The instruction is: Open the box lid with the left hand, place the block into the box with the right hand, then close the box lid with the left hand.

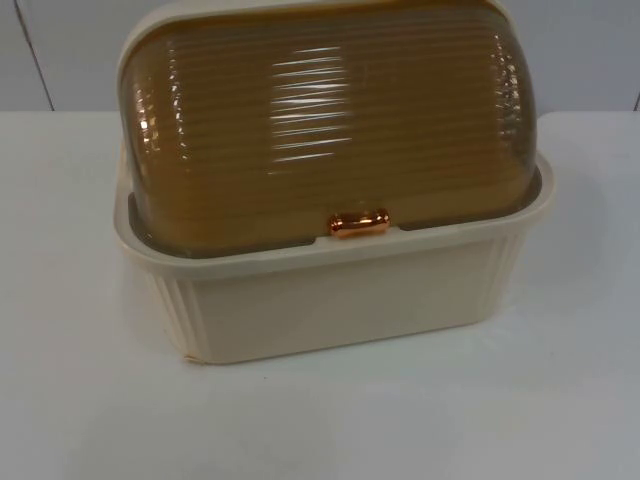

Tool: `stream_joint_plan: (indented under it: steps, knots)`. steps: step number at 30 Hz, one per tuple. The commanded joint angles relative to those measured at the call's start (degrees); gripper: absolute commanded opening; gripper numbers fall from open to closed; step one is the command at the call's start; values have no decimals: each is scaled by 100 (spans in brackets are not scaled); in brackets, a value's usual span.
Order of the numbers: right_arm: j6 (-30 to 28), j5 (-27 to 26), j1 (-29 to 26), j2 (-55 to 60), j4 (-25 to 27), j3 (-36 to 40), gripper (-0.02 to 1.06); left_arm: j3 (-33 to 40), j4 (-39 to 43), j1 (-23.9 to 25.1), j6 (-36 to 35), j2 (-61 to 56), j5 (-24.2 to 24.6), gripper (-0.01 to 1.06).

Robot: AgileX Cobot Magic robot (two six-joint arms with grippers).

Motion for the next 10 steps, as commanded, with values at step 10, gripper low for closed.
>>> stream_joint_plan:
  steps: [10]
  knots:
    - [-14, -15, 63, -16, -19, 13, 105, 28, 0, -32, -76, -13, -72, 104]
